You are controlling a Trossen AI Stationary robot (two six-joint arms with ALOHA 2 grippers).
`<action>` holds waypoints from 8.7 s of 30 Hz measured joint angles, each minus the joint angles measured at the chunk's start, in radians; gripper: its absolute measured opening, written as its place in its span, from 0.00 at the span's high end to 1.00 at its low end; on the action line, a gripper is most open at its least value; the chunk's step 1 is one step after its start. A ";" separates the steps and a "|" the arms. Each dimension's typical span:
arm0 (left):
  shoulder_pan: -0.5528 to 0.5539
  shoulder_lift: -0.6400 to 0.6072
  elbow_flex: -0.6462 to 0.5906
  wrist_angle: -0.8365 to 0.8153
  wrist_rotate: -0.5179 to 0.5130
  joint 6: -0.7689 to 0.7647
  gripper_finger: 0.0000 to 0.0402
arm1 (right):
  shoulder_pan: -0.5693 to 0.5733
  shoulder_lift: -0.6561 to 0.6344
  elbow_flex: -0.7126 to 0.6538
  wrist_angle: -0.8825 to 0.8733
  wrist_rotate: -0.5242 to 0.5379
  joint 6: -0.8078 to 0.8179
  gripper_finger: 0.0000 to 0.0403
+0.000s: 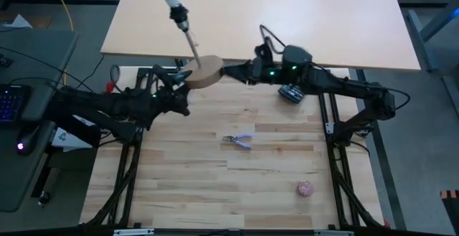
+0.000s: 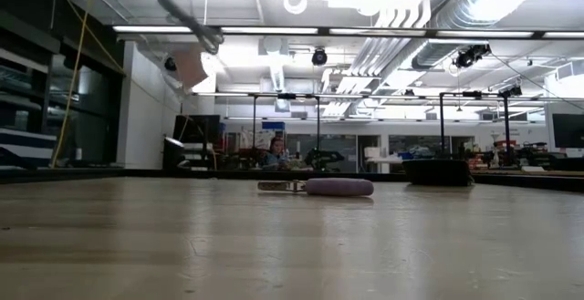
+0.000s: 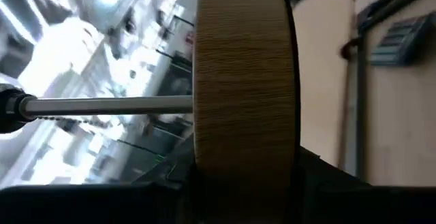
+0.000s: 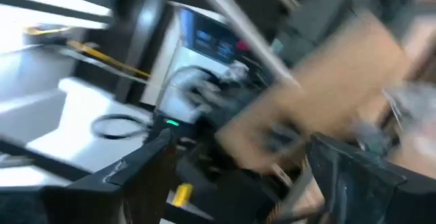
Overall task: Screw lightbulb
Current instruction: Remove the light bulb from the lamp socket
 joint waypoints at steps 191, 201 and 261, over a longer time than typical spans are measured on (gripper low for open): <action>0.003 0.055 0.252 -1.408 0.728 -0.356 0.70 | 0.038 -0.020 0.000 -0.515 0.087 -0.935 0.28; -0.185 0.067 0.251 -1.409 0.594 -0.287 0.70 | -0.196 -0.032 0.000 -0.489 -0.319 -0.736 0.28; -0.270 0.095 0.252 -1.343 0.519 -0.303 0.70 | -0.059 -0.026 0.000 -0.541 -0.099 -1.893 0.28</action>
